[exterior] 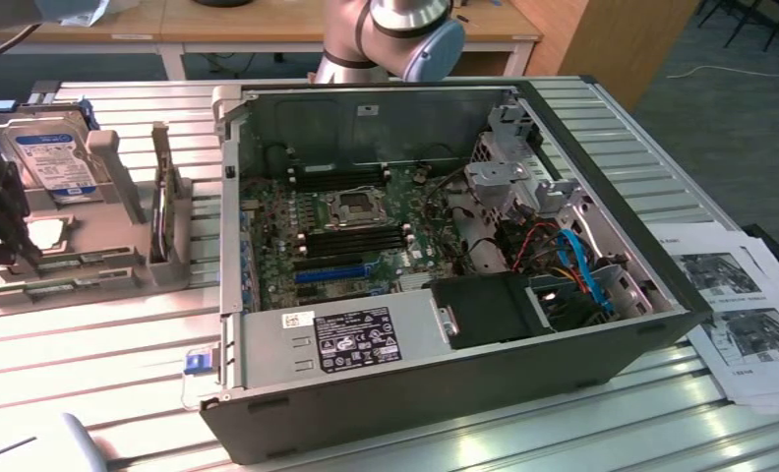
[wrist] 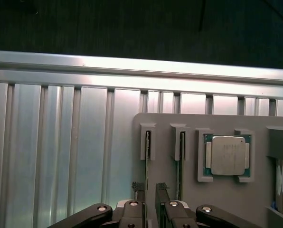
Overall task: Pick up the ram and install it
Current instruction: 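Pick up the ram and move it above insertion slot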
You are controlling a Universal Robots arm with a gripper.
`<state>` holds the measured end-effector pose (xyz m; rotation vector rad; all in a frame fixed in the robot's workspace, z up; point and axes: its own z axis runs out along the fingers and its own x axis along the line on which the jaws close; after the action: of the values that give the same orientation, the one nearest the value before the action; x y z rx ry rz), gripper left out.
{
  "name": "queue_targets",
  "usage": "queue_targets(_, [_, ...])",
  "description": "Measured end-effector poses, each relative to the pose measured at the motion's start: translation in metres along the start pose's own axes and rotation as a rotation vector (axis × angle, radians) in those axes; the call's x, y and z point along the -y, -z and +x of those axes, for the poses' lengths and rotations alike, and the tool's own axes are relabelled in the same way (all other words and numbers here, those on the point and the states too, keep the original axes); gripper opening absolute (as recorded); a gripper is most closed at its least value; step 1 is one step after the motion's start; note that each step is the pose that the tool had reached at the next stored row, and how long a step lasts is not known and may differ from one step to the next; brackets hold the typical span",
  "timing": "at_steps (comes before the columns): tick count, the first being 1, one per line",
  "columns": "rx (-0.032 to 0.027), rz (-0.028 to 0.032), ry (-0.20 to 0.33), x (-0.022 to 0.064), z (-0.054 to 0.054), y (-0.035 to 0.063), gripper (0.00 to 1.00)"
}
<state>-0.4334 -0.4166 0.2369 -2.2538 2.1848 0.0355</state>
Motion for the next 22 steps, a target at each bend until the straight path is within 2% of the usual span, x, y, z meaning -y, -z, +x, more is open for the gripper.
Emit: queue_targets(22, [-0.0002,0.0034,0.000,0.0001,0.005,-0.0180,0.24])
